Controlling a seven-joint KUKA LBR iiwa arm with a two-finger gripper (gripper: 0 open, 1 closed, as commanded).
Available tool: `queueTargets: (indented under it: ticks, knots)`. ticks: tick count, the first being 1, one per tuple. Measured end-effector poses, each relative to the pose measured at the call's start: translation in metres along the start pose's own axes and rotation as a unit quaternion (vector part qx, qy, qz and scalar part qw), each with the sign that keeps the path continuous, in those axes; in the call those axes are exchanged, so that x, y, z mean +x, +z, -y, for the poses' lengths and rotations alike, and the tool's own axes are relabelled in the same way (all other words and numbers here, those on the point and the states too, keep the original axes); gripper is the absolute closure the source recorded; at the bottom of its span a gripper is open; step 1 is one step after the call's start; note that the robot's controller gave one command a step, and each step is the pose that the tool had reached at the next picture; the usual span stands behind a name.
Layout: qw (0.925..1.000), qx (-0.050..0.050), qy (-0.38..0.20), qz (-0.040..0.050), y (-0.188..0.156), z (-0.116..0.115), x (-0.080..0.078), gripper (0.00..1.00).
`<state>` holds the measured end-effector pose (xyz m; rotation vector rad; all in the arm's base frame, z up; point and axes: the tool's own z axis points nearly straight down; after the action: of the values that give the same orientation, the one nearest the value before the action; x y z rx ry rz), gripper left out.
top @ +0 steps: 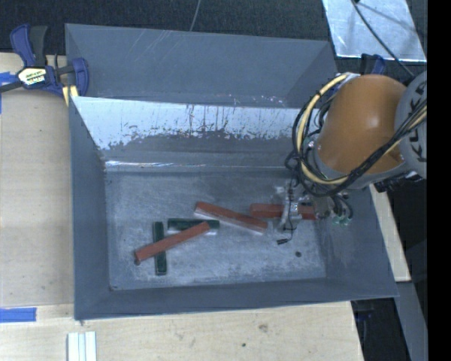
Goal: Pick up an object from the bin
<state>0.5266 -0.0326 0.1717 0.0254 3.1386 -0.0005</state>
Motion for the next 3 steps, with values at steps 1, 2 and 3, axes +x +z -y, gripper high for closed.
queueTargets:
  ticks: [1, 2, 3]
  knots:
    - [1.0000, 0.000, 0.000, -0.0001, 0.0000, -0.0001, 0.0000, 1.00]
    - [1.0000, 0.000, -0.001, -0.0001, 0.0000, -0.0001, 0.0000, 1.00]
    - [1.0000, 0.000, -0.001, -0.0001, 0.0000, -0.0002, 0.0000, 1.00]
